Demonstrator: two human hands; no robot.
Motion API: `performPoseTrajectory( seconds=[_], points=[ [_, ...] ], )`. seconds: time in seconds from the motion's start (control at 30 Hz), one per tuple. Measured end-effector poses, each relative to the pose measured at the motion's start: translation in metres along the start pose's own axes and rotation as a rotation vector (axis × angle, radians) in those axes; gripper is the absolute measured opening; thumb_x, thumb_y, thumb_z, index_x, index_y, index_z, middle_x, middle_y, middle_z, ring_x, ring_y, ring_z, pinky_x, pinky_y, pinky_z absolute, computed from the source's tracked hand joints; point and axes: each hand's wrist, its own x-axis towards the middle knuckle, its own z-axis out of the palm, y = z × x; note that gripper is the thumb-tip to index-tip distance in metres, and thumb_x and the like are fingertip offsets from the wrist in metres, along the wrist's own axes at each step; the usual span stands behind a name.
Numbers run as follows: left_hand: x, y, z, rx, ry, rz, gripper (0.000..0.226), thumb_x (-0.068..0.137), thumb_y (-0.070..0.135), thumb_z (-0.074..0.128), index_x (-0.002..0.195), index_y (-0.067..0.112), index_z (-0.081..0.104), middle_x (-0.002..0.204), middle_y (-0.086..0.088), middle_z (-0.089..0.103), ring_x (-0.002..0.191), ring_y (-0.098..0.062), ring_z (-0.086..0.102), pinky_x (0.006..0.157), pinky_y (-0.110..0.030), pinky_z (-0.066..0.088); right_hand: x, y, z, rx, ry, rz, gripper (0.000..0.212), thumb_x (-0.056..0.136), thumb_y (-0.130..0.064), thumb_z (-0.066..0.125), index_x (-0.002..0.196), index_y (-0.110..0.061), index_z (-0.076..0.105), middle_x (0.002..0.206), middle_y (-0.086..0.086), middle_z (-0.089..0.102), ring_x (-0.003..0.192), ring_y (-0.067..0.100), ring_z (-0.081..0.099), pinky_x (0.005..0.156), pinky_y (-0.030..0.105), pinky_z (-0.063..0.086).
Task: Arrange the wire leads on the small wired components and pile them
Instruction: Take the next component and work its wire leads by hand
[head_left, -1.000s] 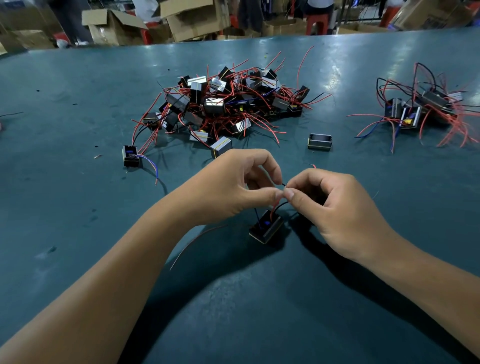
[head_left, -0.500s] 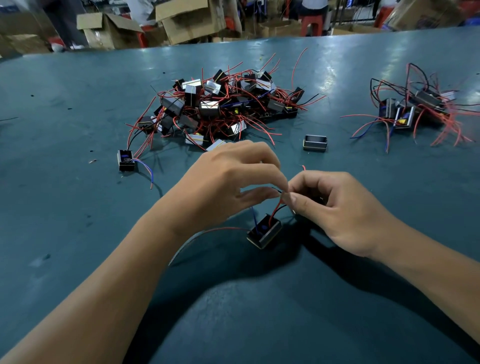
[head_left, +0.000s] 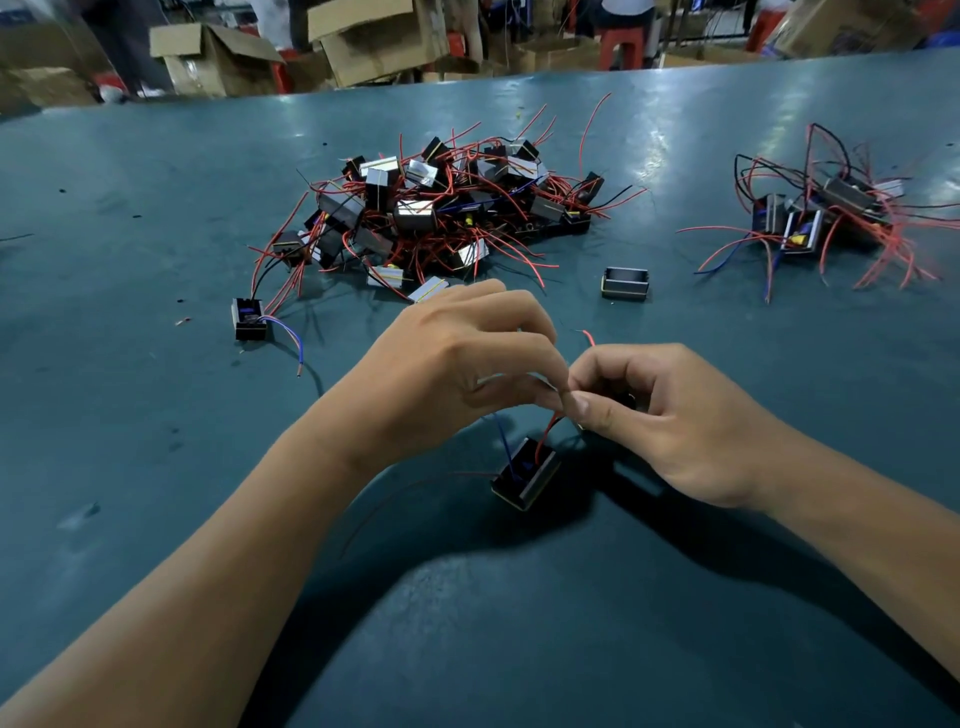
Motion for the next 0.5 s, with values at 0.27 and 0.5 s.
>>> performPoseTrajectory(
  seconds=[0.27, 0.5],
  points=[
    [-0.0013, 0.0051, -0.0009, -0.069, -0.002, -0.139, 0.018, 0.089, 0.032, 0.074, 0.089, 0.015, 0.076, 0.089, 0.004, 0.066, 0.072, -0.019, 0.058, 0.069, -0.047, 0.047, 0.0013, 0.0053, 0.003, 0.061, 0.146, 0.015, 0.013, 0.095, -0.017, 0.064, 0.083, -0.018, 0.066, 0.069, 0.003, 0.056, 0.064, 0.016, 0.045, 0.061, 0.036, 0.038],
    [-0.001, 0.0055, 0.0014, -0.013, 0.022, -0.087, 0.003, 0.087, 0.021, 0.075, 0.087, 0.021, 0.078, 0.085, 0.008, 0.067, 0.073, -0.011, 0.057, 0.07, -0.048, 0.042, 0.0017, 0.0059, 0.0042, 0.038, 0.17, 0.018, 0.012, 0.095, -0.021, 0.064, 0.084, -0.018, 0.066, 0.067, 0.013, 0.055, 0.063, 0.018, 0.045, 0.059, 0.044, 0.039]
  ],
)
